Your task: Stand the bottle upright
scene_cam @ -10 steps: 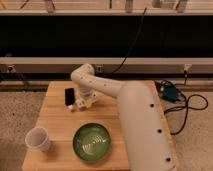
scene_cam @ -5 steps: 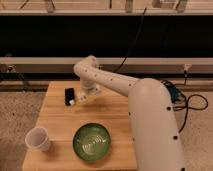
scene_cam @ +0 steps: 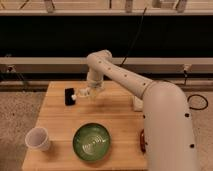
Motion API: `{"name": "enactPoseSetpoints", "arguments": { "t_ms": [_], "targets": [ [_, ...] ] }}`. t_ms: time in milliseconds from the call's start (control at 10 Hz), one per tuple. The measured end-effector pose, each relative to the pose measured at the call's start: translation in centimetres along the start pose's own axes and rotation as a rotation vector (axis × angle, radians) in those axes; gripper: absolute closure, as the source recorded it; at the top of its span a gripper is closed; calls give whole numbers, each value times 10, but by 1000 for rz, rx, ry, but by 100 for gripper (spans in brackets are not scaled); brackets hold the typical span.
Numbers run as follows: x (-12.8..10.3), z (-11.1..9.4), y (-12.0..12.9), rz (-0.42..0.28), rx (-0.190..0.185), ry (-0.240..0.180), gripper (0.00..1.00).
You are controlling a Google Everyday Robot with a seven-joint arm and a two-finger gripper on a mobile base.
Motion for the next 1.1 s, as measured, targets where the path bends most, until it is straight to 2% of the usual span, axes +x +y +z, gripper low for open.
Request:
{"name": "enactPoseSetpoints", "arguments": {
  "t_ms": [100,200,700,800,1100],
  "targets": [
    [2,-7,3,11,11,-78,100],
    [4,-14,6,20,22,-121,100],
    [-2,-36,20,56,66,-260,100],
    [-3,-34,25,73,62,-303,100],
    [0,-26,38,141,49,-383,100]
  ]
}}
